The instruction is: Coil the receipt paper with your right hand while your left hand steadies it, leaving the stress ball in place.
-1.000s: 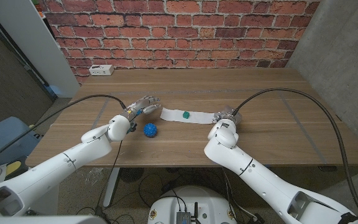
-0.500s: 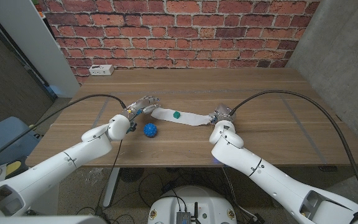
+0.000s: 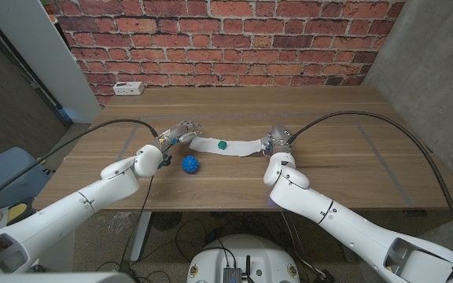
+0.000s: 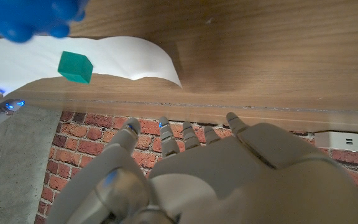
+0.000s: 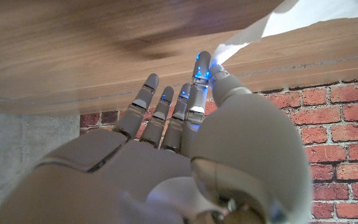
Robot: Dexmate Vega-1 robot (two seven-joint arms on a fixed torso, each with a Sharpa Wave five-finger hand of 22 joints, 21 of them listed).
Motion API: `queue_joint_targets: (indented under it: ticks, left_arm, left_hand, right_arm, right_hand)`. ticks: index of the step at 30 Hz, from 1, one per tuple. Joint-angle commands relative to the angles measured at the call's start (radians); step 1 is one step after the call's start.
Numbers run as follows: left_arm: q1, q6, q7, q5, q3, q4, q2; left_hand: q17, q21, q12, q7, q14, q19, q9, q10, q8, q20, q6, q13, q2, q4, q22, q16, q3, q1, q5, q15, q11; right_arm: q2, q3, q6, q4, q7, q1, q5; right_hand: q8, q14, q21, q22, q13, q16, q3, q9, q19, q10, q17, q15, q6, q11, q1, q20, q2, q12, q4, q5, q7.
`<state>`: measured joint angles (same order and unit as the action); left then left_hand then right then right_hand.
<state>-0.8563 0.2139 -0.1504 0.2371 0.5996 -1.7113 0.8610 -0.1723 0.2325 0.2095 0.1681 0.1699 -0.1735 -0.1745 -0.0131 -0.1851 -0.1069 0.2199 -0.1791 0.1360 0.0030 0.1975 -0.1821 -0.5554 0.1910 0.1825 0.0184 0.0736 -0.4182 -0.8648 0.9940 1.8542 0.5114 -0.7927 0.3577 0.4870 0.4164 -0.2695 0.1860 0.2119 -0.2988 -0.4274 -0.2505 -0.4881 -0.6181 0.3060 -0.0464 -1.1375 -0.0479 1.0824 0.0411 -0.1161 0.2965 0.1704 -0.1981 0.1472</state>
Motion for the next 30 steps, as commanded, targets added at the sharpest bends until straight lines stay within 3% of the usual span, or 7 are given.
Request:
queue_joint_targets:
  ticks: [1,8,12,14,17,26,30]
  left_arm:
    - [0.0,-0.054,-0.024,0.011,0.0,0.017,0.002]
    - [0.01,0.004,0.003,0.063,0.022,-0.01,0.006]
    - [0.028,0.07,0.049,0.106,0.049,-0.03,0.011]
    - [0.044,0.115,0.084,0.136,0.07,-0.04,0.011]
    - [0.07,0.156,0.136,0.165,0.098,-0.042,0.008]
    - [0.112,0.121,0.185,0.193,0.142,-0.01,-0.01]
    - [0.122,0.107,0.198,0.205,0.156,0.0,-0.017]
  left_hand:
    - [0.002,0.014,0.019,0.007,-0.042,0.035,-0.001,-0.065,-0.022,-0.013,0.087,-0.002,0.0,0.005,0.001,-0.009,-0.006,-0.01,0.005,0.003,0.025]
    - [0.003,0.016,0.021,0.004,-0.065,0.049,0.0,-0.101,-0.024,-0.018,0.143,-0.002,0.0,0.0,-0.001,-0.007,-0.013,-0.006,0.006,-0.001,0.038]
    - [0.0,0.004,-0.004,0.012,-0.04,0.025,0.001,-0.061,0.013,-0.012,0.069,-0.002,-0.006,0.007,0.0,0.004,-0.012,-0.018,0.007,0.001,0.049]
    - [-0.002,-0.004,-0.015,0.0,-0.02,0.006,0.001,-0.034,0.023,-0.006,0.012,-0.002,-0.011,0.016,0.001,0.006,-0.007,-0.032,0.007,0.002,0.065]
    - [-0.004,-0.013,-0.03,0.01,0.016,-0.021,0.0,0.021,0.023,-0.003,-0.051,-0.002,-0.014,0.029,0.002,0.009,-0.002,-0.048,0.007,-0.004,0.08]
    - [-0.004,-0.016,-0.029,0.008,0.034,-0.035,0.001,0.053,0.022,-0.001,-0.112,-0.002,-0.014,0.043,0.003,0.006,0.002,-0.064,0.009,-0.007,0.113]
    - [-0.005,-0.016,-0.025,0.0,0.032,-0.036,0.001,0.047,0.018,-0.002,-0.112,-0.002,-0.013,0.047,0.003,0.004,0.002,-0.067,0.01,-0.007,0.123]
  right_arm:
    - [-0.061,-0.052,0.045,0.015,0.043,0.055,0.065]
    - [-0.075,-0.08,0.069,-0.006,0.029,0.09,0.098]
    - [-0.098,-0.104,0.065,-0.001,-0.007,0.115,0.11]
    - [-0.104,-0.119,0.069,0.0,-0.03,0.131,0.119]
    - [-0.125,-0.144,0.057,0.009,-0.079,0.159,0.127]
    - [-0.139,-0.193,0.045,0.007,-0.164,0.216,0.179]
    - [-0.138,-0.204,0.039,0.005,-0.182,0.225,0.204]
  right_hand:
    - [0.012,0.018,-0.009,0.0,0.006,0.003,-0.013,-0.008,-0.017,-0.009,0.0,-0.109,-0.004,-0.004,0.007,-0.001,0.006,0.004,-0.003,0.003,0.002]
    - [0.022,0.055,-0.02,0.0,0.013,-0.001,-0.028,-0.019,-0.05,-0.025,0.001,-0.122,-0.001,-0.008,0.004,0.013,0.009,0.012,-0.011,0.008,0.003]
    - [0.028,0.084,-0.03,0.001,0.018,-0.006,-0.039,-0.025,-0.076,-0.036,0.004,-0.129,0.004,-0.009,0.001,0.01,0.01,0.018,-0.016,0.01,0.001]
    - [0.03,0.095,-0.033,0.001,0.02,-0.008,-0.043,-0.028,-0.087,-0.039,0.005,-0.131,0.006,-0.011,0.0,0.005,0.01,0.02,-0.017,0.01,0.002]
    - [0.033,0.102,-0.038,0.001,0.022,-0.008,-0.048,-0.031,-0.099,-0.041,0.007,-0.136,0.007,-0.01,-0.001,-0.001,0.01,0.021,-0.019,0.011,0.003]
    - [0.046,0.205,-0.053,0.002,0.033,-0.043,-0.073,-0.04,-0.138,-0.066,0.032,-0.142,0.013,-0.017,-0.013,-0.003,0.002,0.036,-0.03,0.014,0.002]
    - [0.05,0.267,-0.062,0.004,0.041,-0.1,-0.063,-0.033,-0.159,-0.084,0.089,-0.146,0.012,-0.022,-0.01,-0.005,0.005,0.047,-0.024,0.018,-0.001]
